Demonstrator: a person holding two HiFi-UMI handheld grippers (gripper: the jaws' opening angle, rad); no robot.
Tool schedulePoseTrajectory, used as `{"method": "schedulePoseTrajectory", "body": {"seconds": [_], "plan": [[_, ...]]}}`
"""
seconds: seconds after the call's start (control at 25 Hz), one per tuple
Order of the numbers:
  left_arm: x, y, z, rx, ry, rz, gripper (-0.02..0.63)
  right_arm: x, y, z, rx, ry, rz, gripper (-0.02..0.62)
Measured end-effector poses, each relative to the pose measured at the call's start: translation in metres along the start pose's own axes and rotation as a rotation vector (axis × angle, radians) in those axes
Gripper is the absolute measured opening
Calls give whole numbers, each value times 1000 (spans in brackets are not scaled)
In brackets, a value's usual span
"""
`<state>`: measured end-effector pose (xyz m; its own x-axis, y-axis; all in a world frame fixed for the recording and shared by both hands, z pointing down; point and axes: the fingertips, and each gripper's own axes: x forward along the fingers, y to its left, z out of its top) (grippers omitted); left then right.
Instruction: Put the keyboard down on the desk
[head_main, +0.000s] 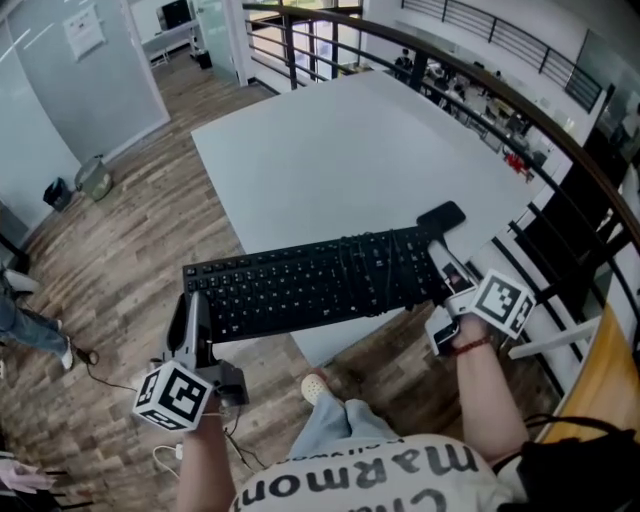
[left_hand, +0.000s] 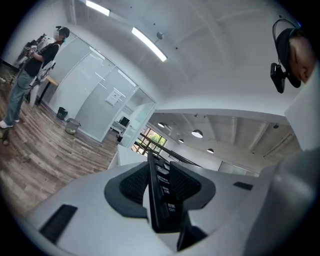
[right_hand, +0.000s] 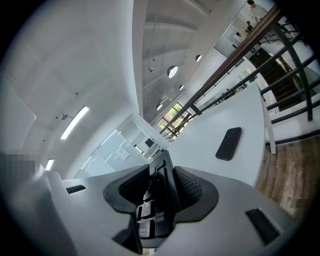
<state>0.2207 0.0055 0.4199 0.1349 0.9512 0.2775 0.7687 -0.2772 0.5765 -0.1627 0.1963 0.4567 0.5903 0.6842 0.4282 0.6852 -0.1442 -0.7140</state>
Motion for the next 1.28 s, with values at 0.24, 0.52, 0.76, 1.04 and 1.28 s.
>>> {"method": "schedulePoseTrajectory", "body": {"seconds": [0.24, 0.52, 0.76, 1.04, 1.28], "plan": [[25, 11, -18, -15, 59, -4, 124, 8, -24, -11, 24, 10, -61, 155], [-23, -18, 23, 35, -74, 11, 124, 1, 31, 14, -43, -22, 156, 155], [-28, -24, 24, 65, -101, 5, 124, 1, 32, 15, -58, -46, 221, 155], [-11, -16, 18, 76, -72, -14, 124, -2, 4, 7, 5, -71, 83, 155], [-6, -11, 13, 60, -65, -19, 124, 1, 25, 12, -82, -88, 193, 155]]}}
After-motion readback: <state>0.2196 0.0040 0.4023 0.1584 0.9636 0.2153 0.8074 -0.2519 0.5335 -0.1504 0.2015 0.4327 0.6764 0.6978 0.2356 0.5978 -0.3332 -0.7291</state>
